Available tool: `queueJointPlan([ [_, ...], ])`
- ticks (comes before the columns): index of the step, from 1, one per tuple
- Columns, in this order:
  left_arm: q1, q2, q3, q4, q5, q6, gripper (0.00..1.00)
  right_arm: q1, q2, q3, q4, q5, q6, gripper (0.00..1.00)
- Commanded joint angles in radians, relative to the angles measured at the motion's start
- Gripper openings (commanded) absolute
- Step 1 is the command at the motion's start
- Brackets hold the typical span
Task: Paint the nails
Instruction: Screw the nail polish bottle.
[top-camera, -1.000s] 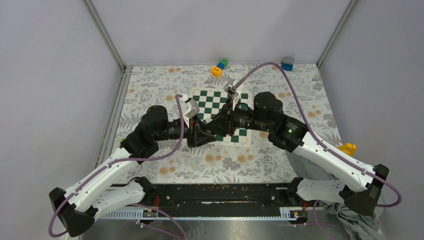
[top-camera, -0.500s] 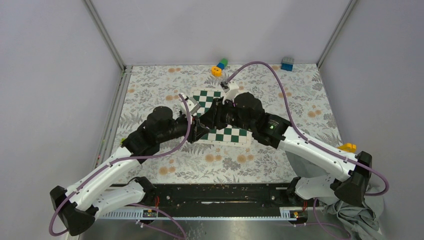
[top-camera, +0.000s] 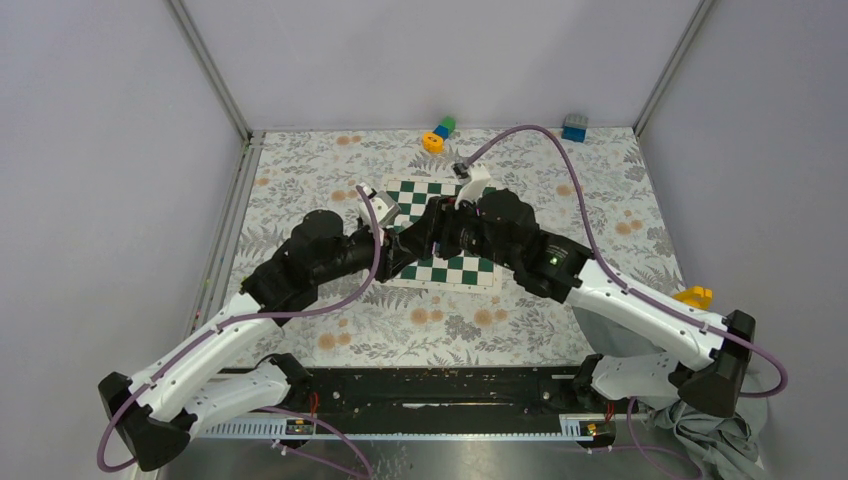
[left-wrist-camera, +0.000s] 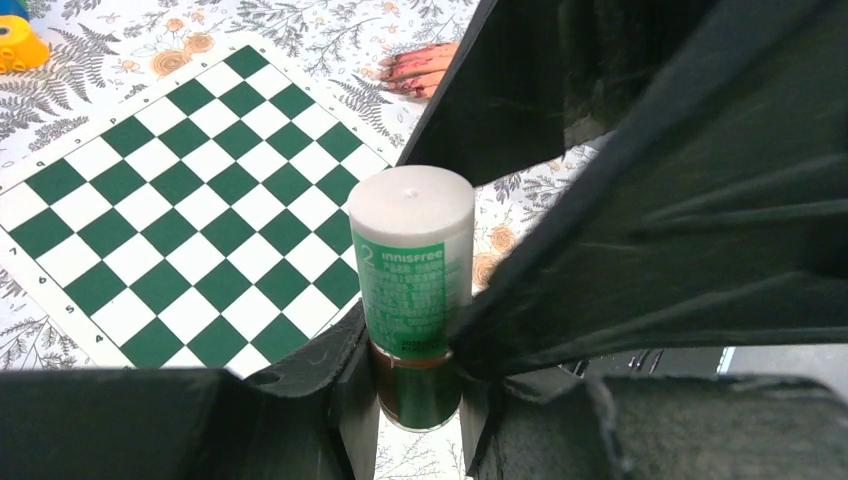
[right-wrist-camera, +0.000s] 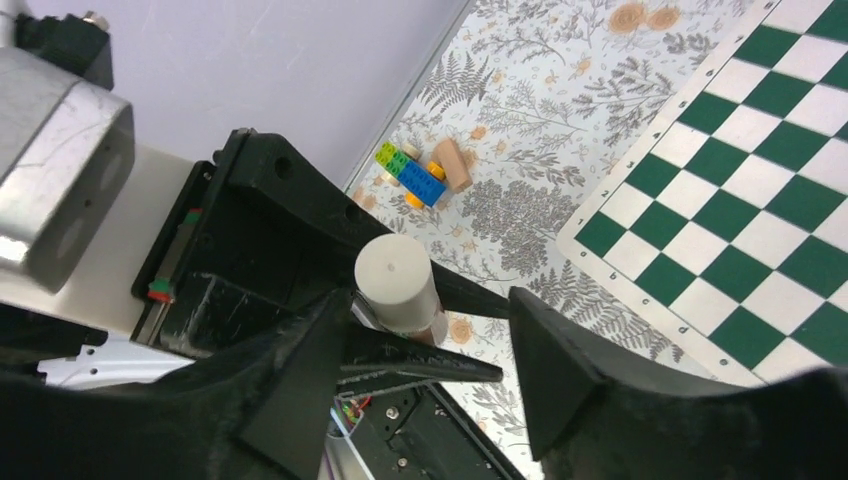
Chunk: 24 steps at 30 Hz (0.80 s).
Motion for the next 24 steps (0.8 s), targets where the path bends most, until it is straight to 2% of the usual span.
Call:
queueJointPlan([
  [1,0.007,-0.011,0.044,0.09,0.024,0.028,0.0,0.021,-0.088,-0.009,0.005,0.001,-0.036,0.73],
  [3,0.007,-0.018,0.035,0.105,0.065,0.03,0.0,0.014,-0.122,-0.013,0.0,0.035,-0.056,0.77],
  [8,0.008,-0.035,0.026,0.134,0.143,0.031,0.0,-0.04,-0.201,-0.024,-0.017,0.035,-0.082,0.8],
  [15,0.008,-0.078,-0.004,0.226,0.355,0.006,0.0,-0.059,-0.353,-0.129,0.126,-0.07,-0.234,0.82],
  [18,0.008,-0.078,-0.006,0.267,0.479,-0.025,0.0,-0.062,-0.411,-0.167,0.182,-0.175,-0.307,0.86],
  [24,-0.003,-0.069,-0.008,0.351,0.702,-0.089,0.0,-0.064,-0.442,-0.199,0.281,-0.542,-0.366,0.87],
])
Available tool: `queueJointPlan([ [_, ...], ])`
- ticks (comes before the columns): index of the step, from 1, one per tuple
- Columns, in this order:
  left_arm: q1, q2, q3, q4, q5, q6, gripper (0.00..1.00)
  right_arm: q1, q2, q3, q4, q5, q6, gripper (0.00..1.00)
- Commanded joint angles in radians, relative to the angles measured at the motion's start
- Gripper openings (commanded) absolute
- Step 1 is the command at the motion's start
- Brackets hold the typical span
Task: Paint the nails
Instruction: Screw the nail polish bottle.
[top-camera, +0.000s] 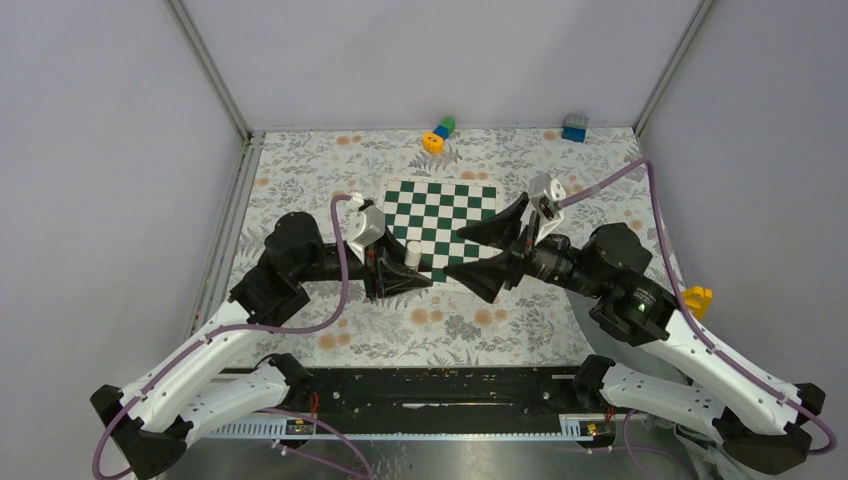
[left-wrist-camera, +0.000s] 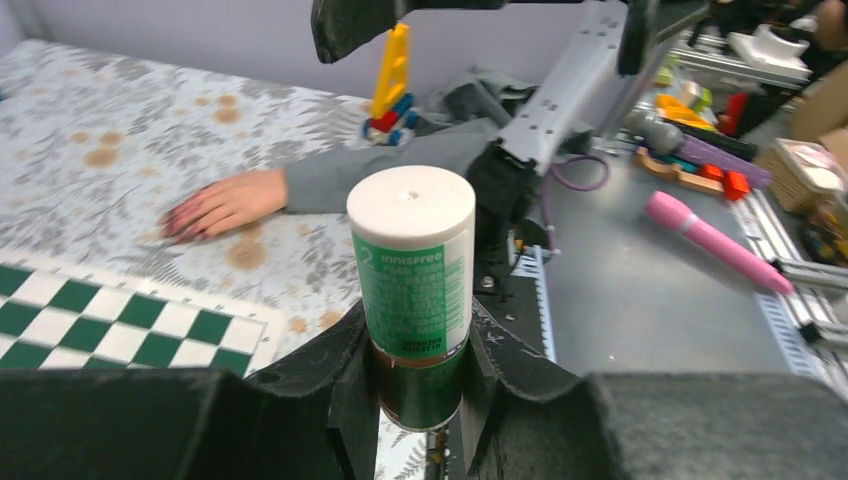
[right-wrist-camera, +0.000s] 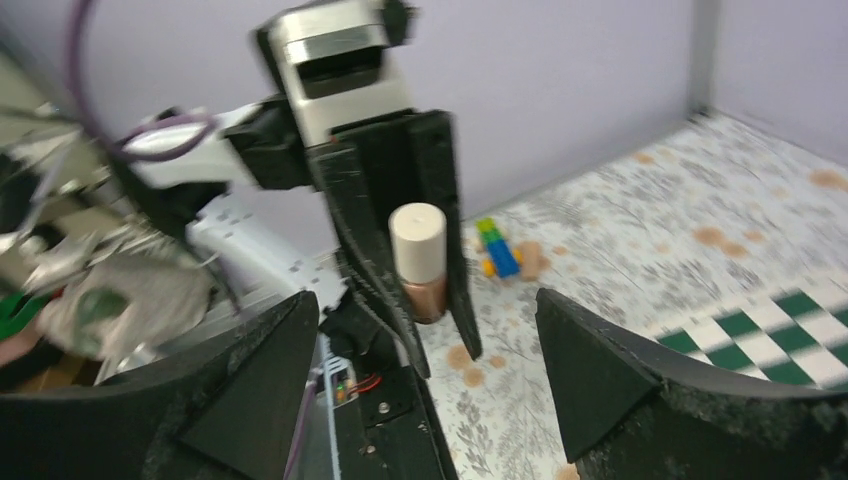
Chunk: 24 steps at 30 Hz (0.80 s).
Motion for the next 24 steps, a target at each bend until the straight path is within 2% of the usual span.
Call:
queueJointPlan([
  [1,-0.01,-0.009,-0.008,0.154,0.228,-0.06,0.0,-0.006,-0.009,-0.022,0.166,-0.329,-0.066,0.86],
  [4,-0.015,-0.013,-0.013,0.196,0.282,-0.092,0.0,-0.005,0.002,-0.045,0.282,-0.431,-0.021,0.85],
  [11,-0.03,-0.008,-0.018,0.249,0.341,-0.136,0.0,-0.006,0.05,-0.106,0.582,-0.508,0.138,0.85],
  [16,-0.047,0.008,-0.021,0.273,0.365,-0.162,0.0,-0.005,0.117,-0.087,0.654,-0.54,0.209,0.83],
  [24,-0.07,0.03,-0.019,0.28,0.385,-0.174,0.0,-0.004,0.163,-0.067,0.66,-0.545,0.226,0.82],
])
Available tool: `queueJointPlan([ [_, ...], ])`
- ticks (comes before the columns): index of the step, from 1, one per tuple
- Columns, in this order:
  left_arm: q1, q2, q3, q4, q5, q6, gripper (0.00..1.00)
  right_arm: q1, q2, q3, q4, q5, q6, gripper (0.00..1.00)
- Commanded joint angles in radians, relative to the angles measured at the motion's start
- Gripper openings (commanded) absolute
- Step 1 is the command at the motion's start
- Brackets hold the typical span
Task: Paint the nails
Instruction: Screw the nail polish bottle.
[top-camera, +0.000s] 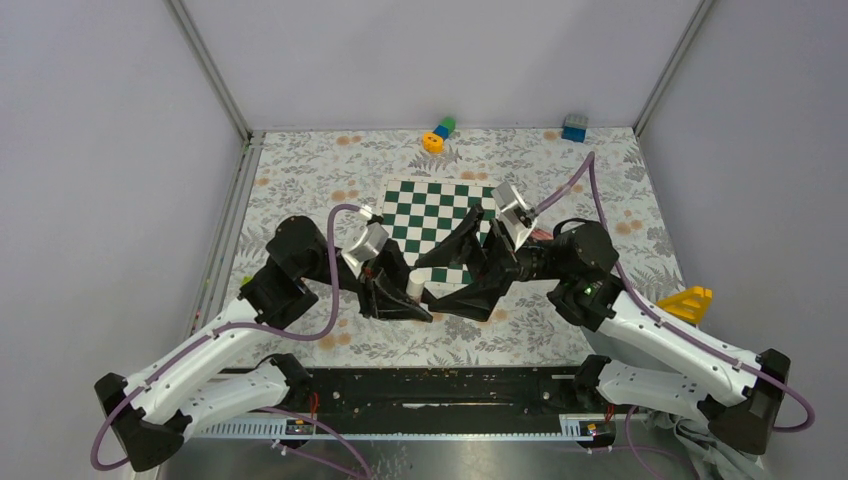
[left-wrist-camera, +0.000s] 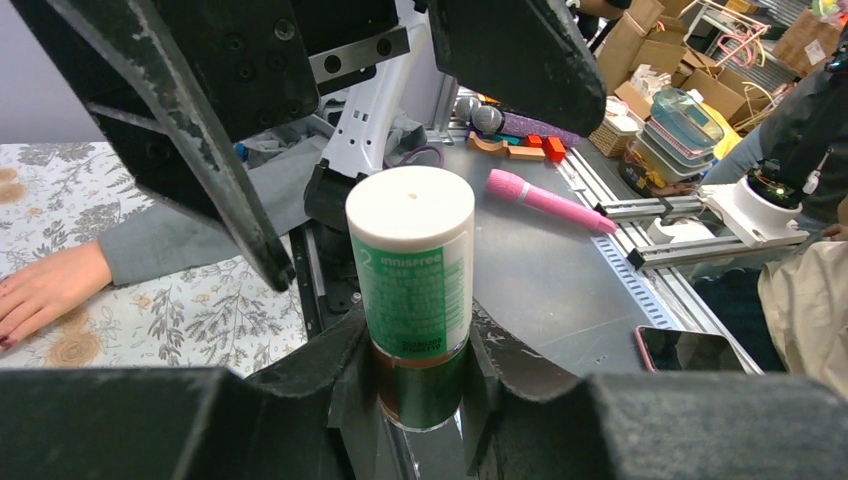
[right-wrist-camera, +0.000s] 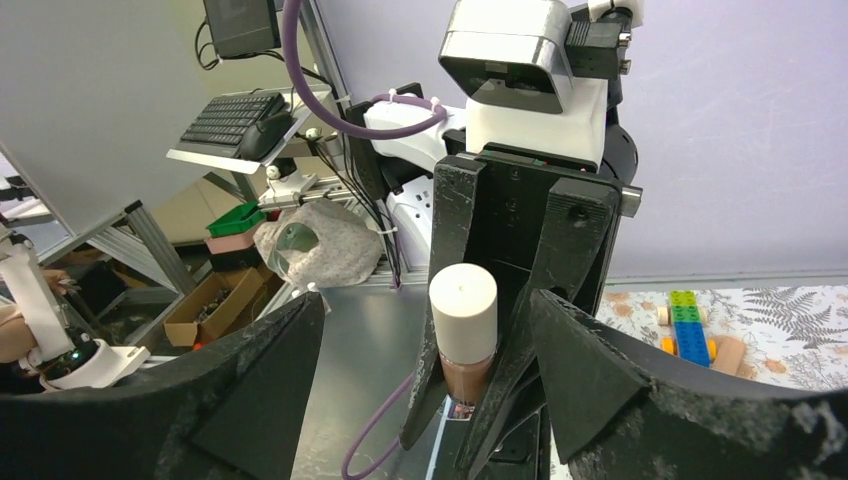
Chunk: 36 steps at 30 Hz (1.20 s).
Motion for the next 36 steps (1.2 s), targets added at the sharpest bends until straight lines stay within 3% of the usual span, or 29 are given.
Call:
queueJointPlan([
  [1,-0.011,0.006,-0.001,0.065,0.046,-0.012,0.0,-0.004,0.01,0.038,0.081,-0.028,0.029,0.81],
  [21,-0.012,0.012,-0.008,0.066,0.013,-0.01,0.0,0.0,0.077,0.073,0.047,-0.094,0.072,0.58],
  [32,-0.011,0.007,-0.006,0.05,-0.018,0.003,0.0,0.023,0.078,0.109,-0.132,-0.076,-0.034,0.43],
  [36,-0.008,0.002,-0.007,0.034,-0.042,0.015,0.0,0.033,0.07,0.107,-0.184,-0.053,-0.072,0.32],
])
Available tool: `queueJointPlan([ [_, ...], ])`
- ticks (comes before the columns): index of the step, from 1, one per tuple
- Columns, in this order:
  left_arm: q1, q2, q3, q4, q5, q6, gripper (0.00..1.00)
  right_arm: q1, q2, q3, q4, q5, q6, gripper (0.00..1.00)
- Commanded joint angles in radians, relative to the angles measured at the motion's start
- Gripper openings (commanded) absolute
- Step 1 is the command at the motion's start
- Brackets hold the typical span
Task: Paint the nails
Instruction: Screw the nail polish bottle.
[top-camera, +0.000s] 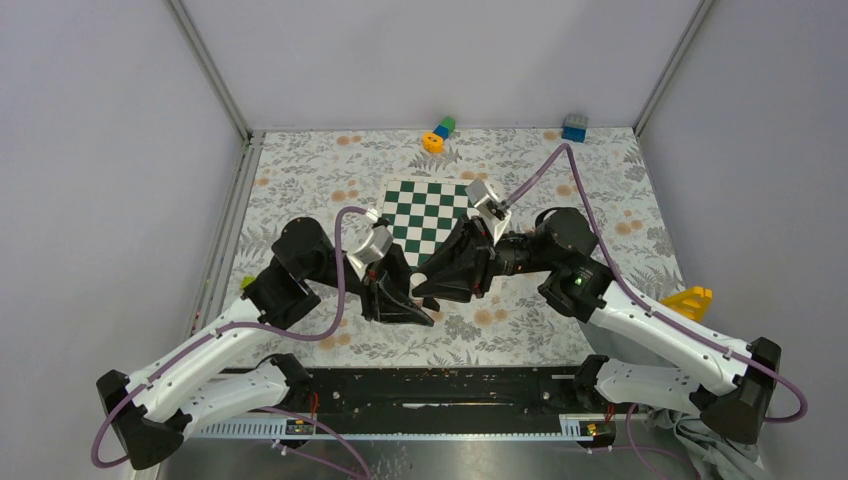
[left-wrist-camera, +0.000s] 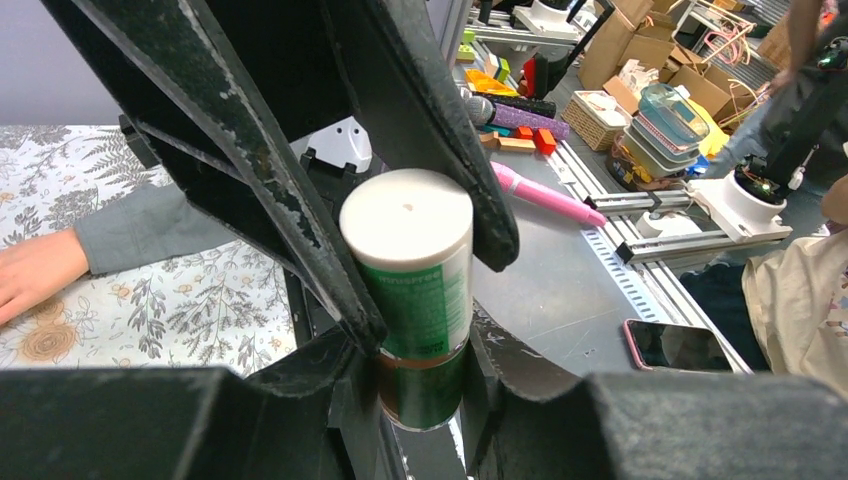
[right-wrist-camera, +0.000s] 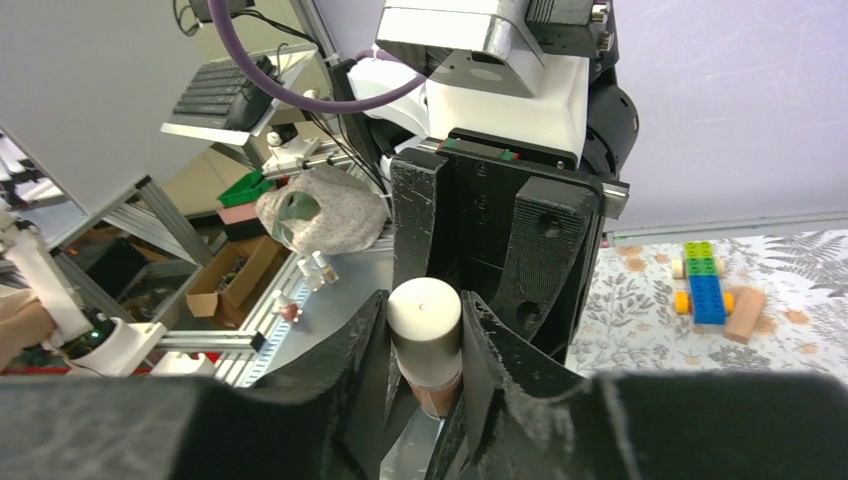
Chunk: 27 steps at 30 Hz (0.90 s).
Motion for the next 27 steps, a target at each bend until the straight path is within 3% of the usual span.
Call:
queueJointPlan([
  [1,0.006,-0.007,0.008,0.029,-0.056,0.028,0.0,0.026,-0.015,0.035,-0.075,-0.001,-0.06,0.27],
  [8,0.02,-0.013,0.013,-0.024,-0.151,0.063,0.0,0.037,-0.026,0.027,-0.18,0.097,-0.119,0.0],
  [27,0.05,-0.062,0.014,-0.201,-0.632,0.208,0.0,0.049,0.017,0.051,-0.427,0.577,-0.085,0.0],
])
